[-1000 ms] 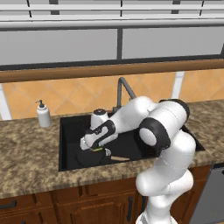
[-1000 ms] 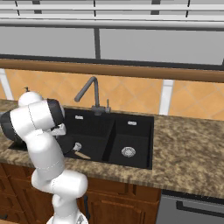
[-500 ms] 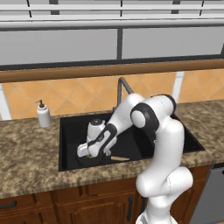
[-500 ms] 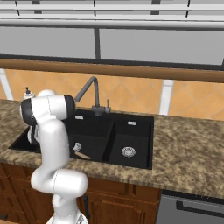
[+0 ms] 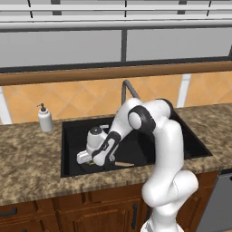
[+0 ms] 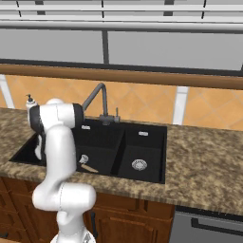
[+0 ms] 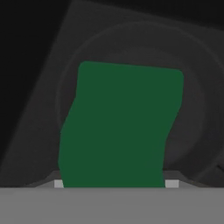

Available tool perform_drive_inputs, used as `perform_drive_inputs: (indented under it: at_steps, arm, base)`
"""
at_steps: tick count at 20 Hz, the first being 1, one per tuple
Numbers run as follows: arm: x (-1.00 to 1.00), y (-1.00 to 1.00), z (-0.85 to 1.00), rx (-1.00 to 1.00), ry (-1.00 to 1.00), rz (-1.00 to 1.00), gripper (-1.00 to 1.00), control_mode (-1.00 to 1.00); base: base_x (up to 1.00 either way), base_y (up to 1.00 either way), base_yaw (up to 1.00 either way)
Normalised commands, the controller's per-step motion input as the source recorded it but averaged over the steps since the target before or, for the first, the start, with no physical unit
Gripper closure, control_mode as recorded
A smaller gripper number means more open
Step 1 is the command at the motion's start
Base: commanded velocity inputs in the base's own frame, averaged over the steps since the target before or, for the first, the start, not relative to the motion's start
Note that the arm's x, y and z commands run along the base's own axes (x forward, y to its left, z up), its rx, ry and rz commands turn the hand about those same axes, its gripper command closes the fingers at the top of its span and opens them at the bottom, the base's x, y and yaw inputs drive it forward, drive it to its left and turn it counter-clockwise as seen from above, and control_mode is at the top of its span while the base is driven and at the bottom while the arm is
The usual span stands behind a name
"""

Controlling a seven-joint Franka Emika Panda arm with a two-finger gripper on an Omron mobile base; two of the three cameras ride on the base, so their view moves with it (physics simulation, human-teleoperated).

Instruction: Pick the pan and sponge and place them into the sink. Then turn on the water.

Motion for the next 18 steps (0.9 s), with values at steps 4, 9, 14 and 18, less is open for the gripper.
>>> perform_drive_inputs:
  at_steps: [4, 9, 14, 18]
  arm:
    - [0.45, 0.16, -0.09, 0.0, 0.0, -0.06, 1.0, -1.0]
    - [0.44, 0.15, -0.18, 0.0, 0.0, -0.07, 1.0, -1.0]
    - [0.25, 0.06, -0.27, 0.0, 0.0, -0.05, 1.0, -1.0]
    - [0.08, 0.0, -0.42, 0.0, -0.01, -0.03, 1.0, -1.0]
  base:
    - [0.0, 0.0, 0.0]
    - [0.0, 0.0, 0.0]
    - [0.0, 0.0, 0.0]
    - [0.0, 0.0, 0.0]
